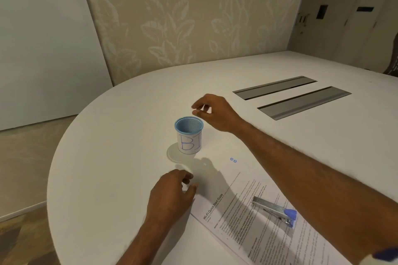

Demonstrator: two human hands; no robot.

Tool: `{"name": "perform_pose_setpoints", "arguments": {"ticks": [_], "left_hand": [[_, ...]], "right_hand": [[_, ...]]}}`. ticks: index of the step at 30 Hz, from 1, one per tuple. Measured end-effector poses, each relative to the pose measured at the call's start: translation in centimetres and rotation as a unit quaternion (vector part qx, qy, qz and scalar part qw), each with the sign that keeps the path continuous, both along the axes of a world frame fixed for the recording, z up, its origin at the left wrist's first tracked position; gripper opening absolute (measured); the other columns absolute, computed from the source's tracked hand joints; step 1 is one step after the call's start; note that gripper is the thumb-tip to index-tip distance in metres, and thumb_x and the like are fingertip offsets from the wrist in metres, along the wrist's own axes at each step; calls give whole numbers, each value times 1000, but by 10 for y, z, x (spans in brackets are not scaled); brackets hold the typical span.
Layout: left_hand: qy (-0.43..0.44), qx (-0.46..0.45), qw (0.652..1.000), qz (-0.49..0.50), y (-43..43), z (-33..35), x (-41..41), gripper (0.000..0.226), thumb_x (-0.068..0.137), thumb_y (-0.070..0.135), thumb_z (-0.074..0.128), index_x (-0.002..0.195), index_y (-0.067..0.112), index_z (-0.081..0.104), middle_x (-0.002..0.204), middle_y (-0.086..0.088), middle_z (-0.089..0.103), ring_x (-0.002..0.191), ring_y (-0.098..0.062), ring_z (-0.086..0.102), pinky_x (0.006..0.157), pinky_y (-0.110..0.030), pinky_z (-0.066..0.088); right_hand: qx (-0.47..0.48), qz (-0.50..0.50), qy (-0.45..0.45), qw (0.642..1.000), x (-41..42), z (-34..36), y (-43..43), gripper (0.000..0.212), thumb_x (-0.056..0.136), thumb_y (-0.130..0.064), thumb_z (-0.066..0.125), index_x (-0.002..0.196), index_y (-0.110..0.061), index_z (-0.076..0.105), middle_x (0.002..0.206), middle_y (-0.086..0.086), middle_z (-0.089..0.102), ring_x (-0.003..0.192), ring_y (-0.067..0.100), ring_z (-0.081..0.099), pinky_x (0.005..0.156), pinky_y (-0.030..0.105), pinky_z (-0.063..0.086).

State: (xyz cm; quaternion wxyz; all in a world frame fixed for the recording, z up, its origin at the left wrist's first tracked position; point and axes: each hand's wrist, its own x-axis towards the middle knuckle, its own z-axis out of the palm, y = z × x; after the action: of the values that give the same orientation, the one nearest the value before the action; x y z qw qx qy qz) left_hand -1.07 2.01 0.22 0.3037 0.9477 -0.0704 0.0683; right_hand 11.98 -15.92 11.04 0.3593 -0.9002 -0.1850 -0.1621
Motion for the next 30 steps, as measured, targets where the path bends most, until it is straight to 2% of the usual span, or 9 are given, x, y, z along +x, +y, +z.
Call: {"name": "perform_pose_setpoints", "arguments": {"ticks": [3, 5, 9, 13, 16, 18, 22, 25, 30], "left_hand": [[3, 3, 1000, -3, -2, 0, 2, 28, 86, 47, 63, 111, 35, 66, 95, 20, 62, 87, -3, 58, 72, -20, 42], [14, 11, 1000, -9, -6, 1, 4, 30, 86, 48, 63, 112, 33, 65, 99, 18, 65, 87, -4, 59, 74, -21, 44], [23, 33, 999, -19, -13, 0, 7, 35, 85, 49, 64, 115, 31, 64, 113, 13, 64, 102, -10, 60, 82, -27, 49], [41, 51, 997, -40, -17, -2, 11, 46, 82, 51, 66, 120, 27, 63, 124, 4, 59, 114, -17, 60, 90, -34, 52], [70, 87, 992, -50, -21, -5, 10, 55, 80, 56, 65, 126, 25, 60, 126, 1, 58, 117, -20, 56, 96, -37, 50], [76, 109, 990, -56, -24, -6, 9, 62, 79, 61, 63, 129, 24, 57, 127, 1, 57, 117, -20, 54, 96, -35, 49], [82, 159, 982, -65, -34, -1, 4, 81, 68, 77, 60, 127, 22, 53, 125, 0, 52, 115, -20, 50, 93, -34, 45], [95, 180, 977, -62, -39, -1, 1, 93, 59, 84, 60, 127, 22, 49, 126, 0, 48, 117, -21, 46, 96, -36, 44], [105, 181, 976, -59, -45, 1, 0, 94, 59, 82, 63, 129, 22, 48, 129, 0, 47, 121, -21, 45, 99, -38, 43]], "right_hand": [[95, -37, -28, 994, -39, -16, -26, 12, 82, -23, 70, 93, -16, 70, 90, 3, 69, 75, 14, 60, 69, 21, 47], [111, -48, 16, 993, -67, -33, -47, 12, 83, -26, 69, 90, -16, 71, 87, 2, 71, 74, 12, 60, 70, 23, 48], [34, -53, 157, 986, -119, -67, -88, 26, 81, -39, 69, 100, -22, 67, 90, -6, 67, 77, 6, 59, 69, 20, 50], [-63, -68, 228, 969, -165, -91, -108, 52, 69, -57, 72, 114, -36, 55, 98, -11, 55, 87, 5, 56, 75, 22, 51], [-101, -56, 254, 960, -189, -97, -110, 60, 69, -57, 72, 121, -39, 48, 106, -13, 52, 94, 0, 54, 75, 13, 47], [-125, -61, 244, 960, -196, -97, -110, 60, 72, -52, 72, 124, -37, 46, 106, -14, 52, 92, 0, 55, 72, 10, 45], [-122, -73, 247, 959, -200, -103, -113, 48, 80, -34, 70, 124, -33, 50, 97, -10, 61, 83, 9, 62, 74, 26, 55], [-72, -82, 252, 962, -197, -101, -114, 37, 82, -25, 68, 116, -32, 53, 89, -8, 64, 76, 12, 65, 66, 29, 57], [-41, -188, 153, 969, -174, -95, -129, 21, 83, -22, 69, 101, -28, 61, 85, -7, 66, 72, 7, 63, 62, 27, 54]]}}
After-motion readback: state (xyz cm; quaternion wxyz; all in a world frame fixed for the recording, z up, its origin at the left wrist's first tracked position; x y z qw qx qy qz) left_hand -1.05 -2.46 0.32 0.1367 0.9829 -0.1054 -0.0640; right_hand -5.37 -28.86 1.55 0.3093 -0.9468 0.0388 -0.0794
